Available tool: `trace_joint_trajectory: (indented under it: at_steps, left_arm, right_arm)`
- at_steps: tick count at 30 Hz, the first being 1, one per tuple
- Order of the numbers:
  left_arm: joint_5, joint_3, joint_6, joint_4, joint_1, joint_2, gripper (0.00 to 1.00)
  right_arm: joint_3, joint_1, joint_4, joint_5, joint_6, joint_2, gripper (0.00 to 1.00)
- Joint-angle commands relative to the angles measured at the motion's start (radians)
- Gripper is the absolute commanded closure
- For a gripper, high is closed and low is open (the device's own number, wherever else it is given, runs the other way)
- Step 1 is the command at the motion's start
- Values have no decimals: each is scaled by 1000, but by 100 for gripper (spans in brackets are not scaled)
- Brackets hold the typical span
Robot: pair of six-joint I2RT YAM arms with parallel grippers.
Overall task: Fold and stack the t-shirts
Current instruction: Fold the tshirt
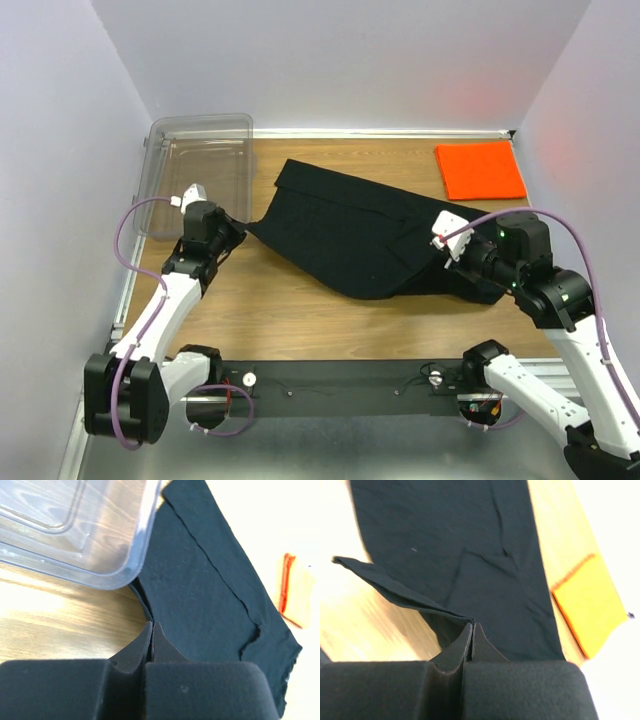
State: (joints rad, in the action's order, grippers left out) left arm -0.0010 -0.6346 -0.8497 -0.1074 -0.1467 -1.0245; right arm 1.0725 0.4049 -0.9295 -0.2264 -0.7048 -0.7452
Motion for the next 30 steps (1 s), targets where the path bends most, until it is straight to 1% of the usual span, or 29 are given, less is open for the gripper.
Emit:
trace_joint_trajectory:
  at_steps: [1,7,10,14,17,24,30]
  left_arm:
    - [-56,-68,8,-12,10,-72,100]
    - [-42,-140,69,-11,10,-195,100]
    - [-33,-186,92,-9,10,-245,100]
    - [-16,-246,129,-15,10,-339,100]
    - [-24,-287,150,-32,10,-394,100]
    - [-45,-346,192,-54,10,-499,100]
    - [-40,-428,219,-75,10,-592,100]
  right_arm:
    - [-26,-18,-20,172,25,30,99]
    - [-100,-44,-23,278,11,86,99]
    - [-131,-61,-25,298,11,101,99]
    - [-167,-87,-23,364,10,116,99]
    - [-168,-100,-22,384,18,121,99]
    - [-157,-103,27,420,28,77,99]
    - [-171,-104,70,450,39,41,99]
